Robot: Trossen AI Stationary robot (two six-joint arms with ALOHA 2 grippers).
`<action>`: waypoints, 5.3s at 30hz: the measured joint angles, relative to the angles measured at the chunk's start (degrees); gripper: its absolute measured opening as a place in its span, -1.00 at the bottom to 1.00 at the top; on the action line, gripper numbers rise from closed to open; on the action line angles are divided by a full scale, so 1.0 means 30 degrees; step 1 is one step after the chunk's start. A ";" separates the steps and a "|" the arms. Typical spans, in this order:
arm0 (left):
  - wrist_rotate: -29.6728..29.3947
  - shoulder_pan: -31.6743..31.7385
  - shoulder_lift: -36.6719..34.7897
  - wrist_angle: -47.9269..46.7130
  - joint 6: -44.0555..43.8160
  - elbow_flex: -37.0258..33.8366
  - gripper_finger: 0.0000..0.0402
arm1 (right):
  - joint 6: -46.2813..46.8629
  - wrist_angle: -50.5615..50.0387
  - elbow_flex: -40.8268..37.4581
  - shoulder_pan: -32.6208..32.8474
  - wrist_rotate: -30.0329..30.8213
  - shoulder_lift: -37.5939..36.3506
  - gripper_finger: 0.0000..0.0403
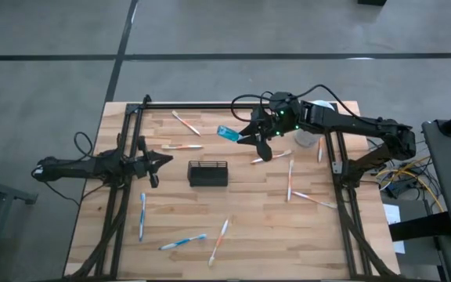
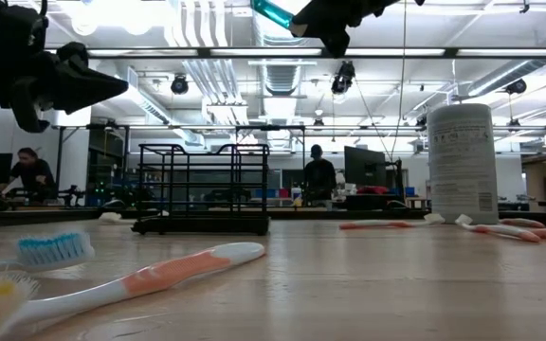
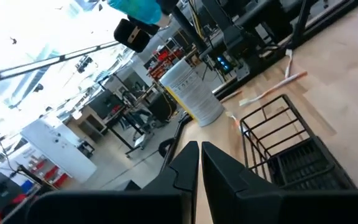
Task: Pick & Place toothbrushing station
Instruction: Put the blue mouthwash into the middle section of the wire organizer
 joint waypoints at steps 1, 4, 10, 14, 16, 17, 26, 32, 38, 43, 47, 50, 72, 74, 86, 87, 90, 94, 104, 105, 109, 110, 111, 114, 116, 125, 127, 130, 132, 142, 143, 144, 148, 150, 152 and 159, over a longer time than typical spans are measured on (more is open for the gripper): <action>0.0054 0.0000 0.0000 0.0000 -0.0583 0.0000 -0.87 | 0.0000 0.0006 0.0000 0.0006 0.0045 0.0000 -0.54; 0.0399 0.0000 0.0029 -0.0007 -0.4792 0.0000 -0.87 | -0.0007 0.0006 0.0000 0.0007 0.0408 0.0000 -0.54; 0.0393 0.0000 0.0022 0.0244 -1.7820 0.0000 -0.87 | 0.0466 -0.0343 0.0014 0.0094 0.0441 -0.0007 -0.54; 0.0137 0.0000 0.0007 0.1238 -2.3938 0.0000 -0.87 | -0.0623 -0.2423 0.0015 0.0293 0.0443 0.0040 -0.54; 0.0063 0.0000 0.0007 0.1796 -2.5449 0.0000 -0.87 | -0.1081 -0.3402 0.0015 0.0411 0.0441 0.0233 -0.54; 0.0060 0.0000 0.0000 0.2072 -2.5927 0.0000 -0.87 | -0.1345 -0.3689 0.0015 0.0513 0.0434 0.0377 -0.54; 0.0071 0.0000 -0.0007 0.4499 -3.0649 0.0000 -0.87 | -0.4058 -0.4436 0.0015 0.1360 0.0423 0.1937 -0.54; 0.0060 0.0000 -0.0007 0.4918 -3.2602 0.0000 -0.87 | -0.5045 -0.4456 0.0015 0.1421 0.0439 0.2645 -0.54; -0.0872 0.0000 0.0029 0.4970 -3.3032 0.0000 -0.87 | -0.5115 -0.4451 0.0015 0.1421 0.0951 0.2892 -0.54; -0.1175 0.0000 0.0036 0.4920 -3.2368 0.0000 -0.87 | -0.5115 -0.4445 0.0015 0.1421 0.0966 0.2900 -0.54; -0.1521 0.0000 0.0050 0.4672 -3.2611 0.0000 -0.87 | -0.5054 -0.4438 0.0015 0.1421 0.0983 0.2900 -0.54; -0.1576 0.0000 0.0143 0.4506 -3.2682 0.0000 -0.87 | -0.5042 -0.4438 0.0015 0.1421 0.0995 0.2900 -0.54; -0.1465 0.0000 0.2983 0.4460 -3.7403 0.0000 -0.29 | -0.5034 -0.4431 0.0015 0.1421 0.0944 0.2900 -0.54; -0.1592 0.0000 0.3262 0.4470 -3.7677 0.0000 -0.22 | -0.5034 -0.4431 0.0015 0.1421 0.0944 0.2900 -0.54; -0.3492 0.0000 0.3767 0.4634 -3.9319 0.0000 -0.14 | -0.5071 -0.4365 0.0015 0.1464 0.2482 0.2900 -0.52; -0.3492 0.0000 0.3826 0.4634 -3.9962 0.0000 -0.14 | -0.5100 -0.4377 0.0015 0.1471 0.3071 0.2900 -0.51; -0.3492 0.0000 0.4174 0.4538 -4.1217 0.0133 -0.14 | -0.5034 -0.4380 0.0015 0.1501 0.4305 0.2900 -0.49; -0.3477 0.0000 0.5143 0.4561 -4.0825 0.1187 -0.14 | -0.5037 -0.4367 0.0015 0.1530 0.4387 0.2900 -0.48; -0.2294 0.0000 0.9906 0.4503 -4.0075 0.4577 -0.15 | -0.5049 -0.4285 0.0015 0.1545 0.4411 0.2900 -0.47; -0.2092 0.0000 1.0478 0.4498 -4.0077 0.4903 -0.15 | -0.5049 -0.4285 0.0015 0.1545 0.4404 0.2900 -0.47; -0.1580 0.0007 1.2651 0.4567 -4.0135 0.6077 -0.14 | -0.5042 -0.4285 0.0015 0.1545 0.4412 0.2900 -0.47; -0.1472 0.0007 1.3184 0.4547 -4.0221 0.6289 -0.14 | -0.5042 -0.4285 0.0015 0.1545 0.4412 0.2900 -0.47; -0.1354 0.0007 1.3701 0.4350 -4.0334 0.6450 -0.14 | -0.5048 -0.4285 0.0021 0.1545 0.4412 0.2900 -0.47; -0.1284 0.0025 1.4870 0.4622 -4.0738 0.7127 -0.14 | -0.5045 -0.4278 0.0018 0.1611 0.4415 0.2900 -0.47; -0.1269 0.0044 1.5614 0.4667 -4.0923 0.7456 -0.14 | -0.5082 -0.4278 0.0016 0.1695 0.4418 0.2900 -0.47; -0.0690 0.0073 1.8076 0.5573 -4.0478 0.9480 -0.14 | -0.5107 -0.4263 0.0022 0.2011 0.4385 0.2900 -0.47; -0.0509 0.0073 1.8546 0.5600 -4.0385 1.0182 -0.14 | -0.5107 -0.4276 0.0022 0.2033 0.4383 0.2900 -0.47; -0.0192 0.0084 1.9400 0.5491 -3.9841 1.1189 -0.14 | -0.5107 -0.4277 0.0022 0.2040 0.4383 0.2900 -0.47; -0.0030 0.0126 1.9970 0.5180 -3.9555 1.1758 -0.14 | -0.5107 -0.4270 0.0022 0.2047 0.4383 0.2900 -0.47; 0.0408 0.0387 2.1935 0.4907 -3.9624 1.2867 -0.14 | -0.5434 -0.4273 0.0022 0.2267 0.4361 0.2900 -0.47; 0.0413 0.0425 2.2081 0.4925 -3.9685 1.2919 -0.14 | -0.5598 -0.4270 0.0022 0.2356 0.4353 0.2900 -0.47; 0.0413 0.0469 2.2222 0.4888 -3.9829 1.2925 -0.14 | -0.5812 -0.4268 0.0022 0.2404 0.4348 0.2900 -0.47; 0.0413 0.0613 2.2565 0.5109 -4.0032 1.2983 -0.14 | -0.6357 -0.4247 0.0022 0.2661 0.4326 0.2900 -0.47; 0.0413 0.0627 2.2681 0.5118 -4.0033 1.2983 -0.14 | -0.6462 -0.4234 0.0022 0.2762 0.4332 0.2900 -0.47; 0.0434 0.0652 2.2773 0.5219 -4.0044 1.2981 -0.14 | -0.6470 -0.4220 0.0022 0.2798 0.4339 0.2900 -0.47; 0.0983 0.0670 2.2989 0.5800 -4.0084 1.2990 -0.14 | -0.6462 -0.3301 0.0022 0.2790 0.4368 0.2909 -0.47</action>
